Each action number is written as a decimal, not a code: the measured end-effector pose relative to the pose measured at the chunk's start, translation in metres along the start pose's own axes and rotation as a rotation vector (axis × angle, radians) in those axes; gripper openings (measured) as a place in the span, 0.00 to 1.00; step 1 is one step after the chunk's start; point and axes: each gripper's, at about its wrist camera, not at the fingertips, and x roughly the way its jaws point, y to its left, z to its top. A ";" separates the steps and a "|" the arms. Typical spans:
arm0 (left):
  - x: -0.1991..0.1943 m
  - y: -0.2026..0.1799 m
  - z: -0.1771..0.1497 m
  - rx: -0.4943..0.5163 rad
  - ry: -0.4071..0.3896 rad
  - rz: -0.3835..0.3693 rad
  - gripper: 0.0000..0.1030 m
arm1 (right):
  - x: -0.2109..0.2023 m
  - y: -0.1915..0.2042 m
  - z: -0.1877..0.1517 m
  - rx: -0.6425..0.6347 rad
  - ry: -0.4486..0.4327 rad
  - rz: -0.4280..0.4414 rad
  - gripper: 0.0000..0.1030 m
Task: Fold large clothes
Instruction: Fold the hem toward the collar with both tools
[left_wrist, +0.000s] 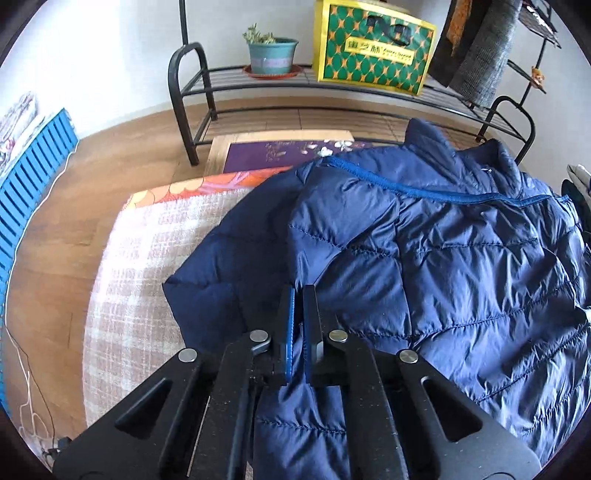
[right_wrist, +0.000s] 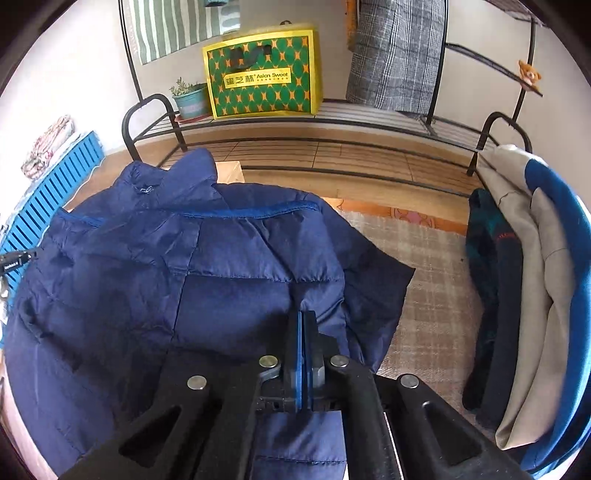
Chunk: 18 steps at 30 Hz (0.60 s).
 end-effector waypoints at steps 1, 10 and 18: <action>-0.003 -0.001 0.000 0.013 -0.017 0.011 0.02 | -0.001 -0.001 0.000 0.004 -0.008 0.007 0.00; 0.014 0.004 0.011 -0.003 0.019 0.030 0.00 | 0.010 -0.008 0.001 0.066 0.023 0.054 0.15; -0.026 0.002 0.018 0.011 -0.117 0.121 0.00 | -0.023 0.006 0.008 -0.018 -0.045 -0.085 0.00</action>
